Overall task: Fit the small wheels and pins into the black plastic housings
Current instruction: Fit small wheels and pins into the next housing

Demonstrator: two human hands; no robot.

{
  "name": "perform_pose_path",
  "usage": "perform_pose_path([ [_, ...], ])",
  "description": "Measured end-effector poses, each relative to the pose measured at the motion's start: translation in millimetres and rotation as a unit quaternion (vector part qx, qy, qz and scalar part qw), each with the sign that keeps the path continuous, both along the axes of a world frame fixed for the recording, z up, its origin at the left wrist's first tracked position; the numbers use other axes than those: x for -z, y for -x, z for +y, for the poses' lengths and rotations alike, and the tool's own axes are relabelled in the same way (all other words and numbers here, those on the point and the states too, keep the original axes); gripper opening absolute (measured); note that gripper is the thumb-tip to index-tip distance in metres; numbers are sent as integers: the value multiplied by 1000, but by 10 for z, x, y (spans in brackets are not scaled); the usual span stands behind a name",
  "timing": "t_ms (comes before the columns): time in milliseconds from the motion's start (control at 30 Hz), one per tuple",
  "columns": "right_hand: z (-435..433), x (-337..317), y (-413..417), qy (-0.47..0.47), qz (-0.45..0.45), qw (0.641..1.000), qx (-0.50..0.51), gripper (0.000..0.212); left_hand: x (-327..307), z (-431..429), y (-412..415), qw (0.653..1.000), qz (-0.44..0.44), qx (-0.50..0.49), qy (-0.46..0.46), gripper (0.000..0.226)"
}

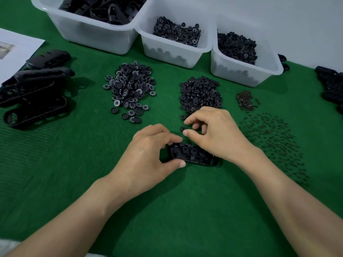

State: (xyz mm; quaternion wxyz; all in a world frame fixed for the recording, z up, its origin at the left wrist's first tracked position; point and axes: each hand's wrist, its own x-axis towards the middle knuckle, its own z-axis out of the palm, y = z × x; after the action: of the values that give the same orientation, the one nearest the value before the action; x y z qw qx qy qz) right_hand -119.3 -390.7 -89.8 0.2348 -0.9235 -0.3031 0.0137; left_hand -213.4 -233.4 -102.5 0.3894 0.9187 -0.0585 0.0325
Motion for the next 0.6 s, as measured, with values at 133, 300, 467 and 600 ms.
perform_pose_path([
  [133,23,-20,17,2,-4,1000,-7,4,-5,-7,3,1000,1,-1,0,46],
  [300,-306,-160,84,-47,30,998,-20,4,2,2,11,1000,-1,-1,-2,45],
  [467,-516,-172,279,-28,32,996,-76,8,10,10,2,1000,0,-2,6,44],
  [600,-518,-123,328,-22,2,997,-74,12,13,0,4,1000,2,-2,0,44],
])
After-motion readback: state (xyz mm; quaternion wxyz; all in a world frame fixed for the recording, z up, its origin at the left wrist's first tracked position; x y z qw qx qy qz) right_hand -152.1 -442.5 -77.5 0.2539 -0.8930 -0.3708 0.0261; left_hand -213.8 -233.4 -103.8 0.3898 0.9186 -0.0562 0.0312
